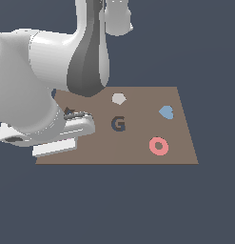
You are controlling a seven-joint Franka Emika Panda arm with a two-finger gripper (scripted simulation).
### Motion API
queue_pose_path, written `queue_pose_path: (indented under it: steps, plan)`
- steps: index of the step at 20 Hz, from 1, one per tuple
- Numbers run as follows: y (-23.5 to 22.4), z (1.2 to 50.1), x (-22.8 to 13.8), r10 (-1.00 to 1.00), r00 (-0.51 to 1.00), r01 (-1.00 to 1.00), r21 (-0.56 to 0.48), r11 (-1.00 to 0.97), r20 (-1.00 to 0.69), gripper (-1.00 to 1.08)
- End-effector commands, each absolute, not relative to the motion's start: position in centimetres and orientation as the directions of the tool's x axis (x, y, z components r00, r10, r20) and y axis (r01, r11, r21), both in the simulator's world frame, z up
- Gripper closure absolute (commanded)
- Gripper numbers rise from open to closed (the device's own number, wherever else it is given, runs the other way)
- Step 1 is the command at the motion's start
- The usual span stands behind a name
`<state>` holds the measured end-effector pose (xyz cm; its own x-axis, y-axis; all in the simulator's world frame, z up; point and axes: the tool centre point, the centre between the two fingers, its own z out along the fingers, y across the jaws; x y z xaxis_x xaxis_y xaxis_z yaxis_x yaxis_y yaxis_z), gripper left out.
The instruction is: Insert a designated object into the corresponding slot on a board.
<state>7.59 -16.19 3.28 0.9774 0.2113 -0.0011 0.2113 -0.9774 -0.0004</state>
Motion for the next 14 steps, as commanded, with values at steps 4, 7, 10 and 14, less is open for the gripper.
queue_pose_path:
  steps: [4, 7, 10, 14]
  plan:
    - [-16.0, 3.3, 8.1, 0.27, 0.963, 0.27, 0.0, -0.963, -0.001, 1.08]
    - [-15.8, 3.3, 8.5, 0.323, 0.947, 0.323, 0.0, -0.947, -0.001, 1.08]
    - [-15.4, 3.4, 9.0, 0.387, 0.922, 0.387, 0.0, -0.922, 0.0, 1.08]
    - [-14.9, 3.4, 9.8, 0.49, 0.872, 0.49, 0.0, -0.872, 0.0, 1.08]
